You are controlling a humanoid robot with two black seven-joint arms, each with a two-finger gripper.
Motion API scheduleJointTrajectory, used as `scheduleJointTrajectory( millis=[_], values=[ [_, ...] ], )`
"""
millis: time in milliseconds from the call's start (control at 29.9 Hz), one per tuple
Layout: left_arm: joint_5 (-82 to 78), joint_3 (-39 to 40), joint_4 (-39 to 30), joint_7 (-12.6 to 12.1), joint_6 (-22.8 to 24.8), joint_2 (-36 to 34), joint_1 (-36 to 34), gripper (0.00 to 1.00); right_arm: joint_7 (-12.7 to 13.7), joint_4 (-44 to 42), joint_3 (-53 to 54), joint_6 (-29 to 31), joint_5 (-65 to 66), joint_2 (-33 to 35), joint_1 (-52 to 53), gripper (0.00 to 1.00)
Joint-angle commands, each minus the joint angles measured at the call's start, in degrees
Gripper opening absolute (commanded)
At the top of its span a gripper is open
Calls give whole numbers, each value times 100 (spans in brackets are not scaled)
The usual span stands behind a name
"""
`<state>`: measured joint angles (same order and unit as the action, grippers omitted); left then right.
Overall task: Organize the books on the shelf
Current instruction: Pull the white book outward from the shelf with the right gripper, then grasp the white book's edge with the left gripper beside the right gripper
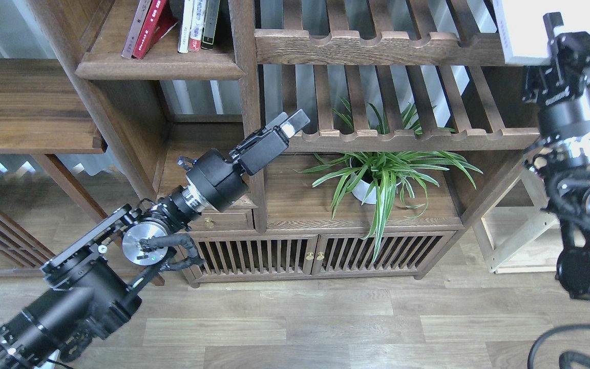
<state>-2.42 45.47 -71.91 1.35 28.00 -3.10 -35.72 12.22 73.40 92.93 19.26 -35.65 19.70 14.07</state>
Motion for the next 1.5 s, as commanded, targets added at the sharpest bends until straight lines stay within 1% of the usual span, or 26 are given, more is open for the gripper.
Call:
scheduleJointTrajectory(
  millis=[0,33,134,167,201,234,301,334,368,401,468,568,669,1003,1036,1103,1170,1237,1471],
  values=[
    [180,-30,1,-12,0,143,-6,99,8,113,-91,726,6,-167,-256,3],
    [180,-30,-8,-20,0,152,-6,99,8,131,-126,874,6,-203,-273,3],
    [329,-161,1,-73,0,161,-58,98,8,210,-284,874,15,-238,-309,3],
    [477,-266,1,-195,0,169,-84,98,8,227,-371,874,23,-238,-309,3],
    [618,-337,1,-335,0,161,-119,98,8,236,-442,874,41,-238,-309,3],
    [880,-389,1,-598,0,152,-172,98,17,271,-547,874,58,-230,-309,3],
    [1224,-408,-34,-1029,0,152,-208,98,17,280,-714,874,111,-238,-309,3],
    [1391,-399,-51,-1301,0,143,-208,98,17,280,-846,874,164,-247,-309,3],
    [1471,-373,-52,-1460,0,134,-208,98,17,280,-943,874,199,-247,-309,3],
    [1524,-329,-52,-1566,0,143,-208,97,17,280,-1039,874,217,-247,-309,3],
    [1586,-285,-52,-1655,0,134,-225,97,17,280,-1207,874,234,-247,-300,3],
    [1753,-276,-78,-1664,0,126,-252,97,61,280,-1383,874,261,-212,-300,3],
    [1920,-267,-87,-1673,0,64,-269,94,87,280,-1488,874,261,-238,-230,3],
    [2367,-223,-139,-1743,0,-902,-401,95,87,280,-2288,874,270,-256,-1,3],
    [2516,-249,-157,-1778,0,-990,-445,95,87,280,-2341,874,278,-265,16,3],
    [2885,-258,-175,-1953,0,-1148,-585,94,96,289,-2446,874,375,-352,34,3],
    [3237,-258,-183,-2190,0,-1236,-682,93,105,280,-2525,874,497,-457,43,3],
    [3422,-249,-175,-2331,0,-1342,-717,93,166,280,-2630,874,586,-545,43,3],
    [3581,-276,-175,-2367,0,-1685,-700,93,289,280,-2912,874,840,-1020,52,3]
  ],
)
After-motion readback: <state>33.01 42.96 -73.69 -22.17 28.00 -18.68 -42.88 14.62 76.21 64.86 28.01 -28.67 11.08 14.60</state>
